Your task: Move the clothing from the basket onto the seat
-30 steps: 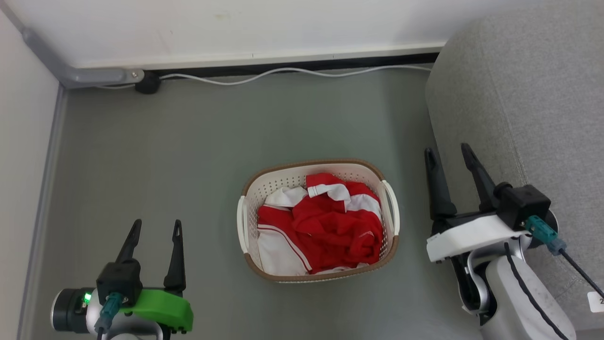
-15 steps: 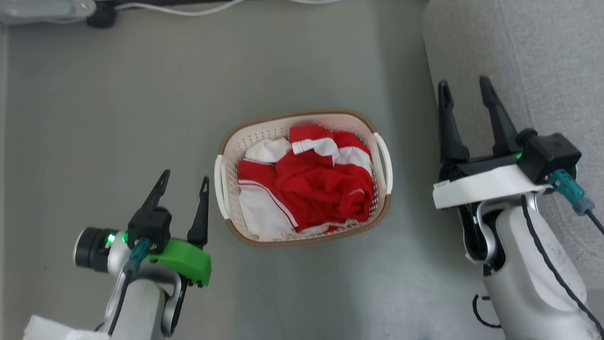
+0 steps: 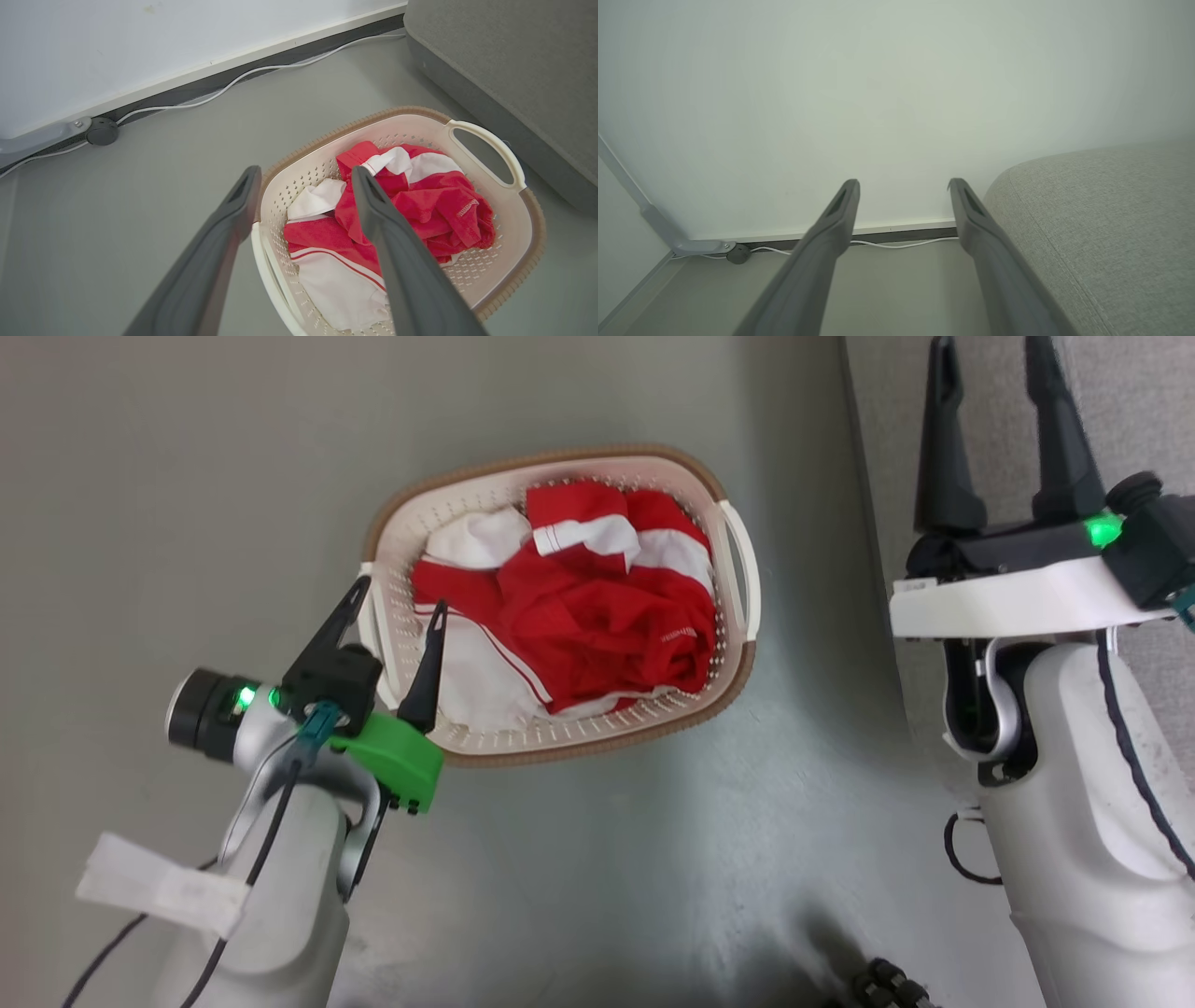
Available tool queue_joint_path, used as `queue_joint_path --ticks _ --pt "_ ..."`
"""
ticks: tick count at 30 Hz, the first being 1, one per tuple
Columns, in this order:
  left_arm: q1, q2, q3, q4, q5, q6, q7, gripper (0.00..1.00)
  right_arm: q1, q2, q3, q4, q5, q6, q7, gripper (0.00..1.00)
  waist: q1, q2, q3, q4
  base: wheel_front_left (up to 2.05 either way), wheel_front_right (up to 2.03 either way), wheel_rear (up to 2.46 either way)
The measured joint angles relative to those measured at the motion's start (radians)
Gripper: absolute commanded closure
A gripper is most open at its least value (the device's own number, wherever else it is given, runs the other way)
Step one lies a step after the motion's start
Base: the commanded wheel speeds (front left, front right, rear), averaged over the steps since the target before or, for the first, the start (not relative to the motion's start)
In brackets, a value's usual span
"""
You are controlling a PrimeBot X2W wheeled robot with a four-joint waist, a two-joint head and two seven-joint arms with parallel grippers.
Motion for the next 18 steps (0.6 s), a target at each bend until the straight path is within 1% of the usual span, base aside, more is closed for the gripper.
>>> queue_joint_path --ticks 3,9,14,18 --pt "-0.045 0.0 -0.027 0.017 0.039 -0.007 0.0 0.0 -0.02 0.001 -0.007 -0.012 0.0 -0.003 0.0 0.0 0.0 0.0 0.043 -0.012 0.0 0.0 0.0" --pt "-0.122 0.003 -0.062 0.059 0.082 -0.017 0.008 0.0 -0.081 0.007 -0.01 -0.043 0.0 -0.003 0.0 0.0 0.0 0.0 0.129 -0.036 0.0 0.0 0.0" --pt "-0.192 0.003 -0.093 0.086 0.106 -0.033 0.016 0.0 -0.14 0.008 -0.035 -0.077 0.0 -0.005 0.0 0.0 0.0 0.0 0.201 -0.055 0.0 0.0 0.0" --pt "-0.243 0.003 -0.111 0.109 0.13 -0.037 0.027 0.0 -0.179 0.008 -0.045 -0.096 0.0 -0.005 0.0 0.0 0.0 0.0 0.259 -0.068 0.0 0.0 0.0"
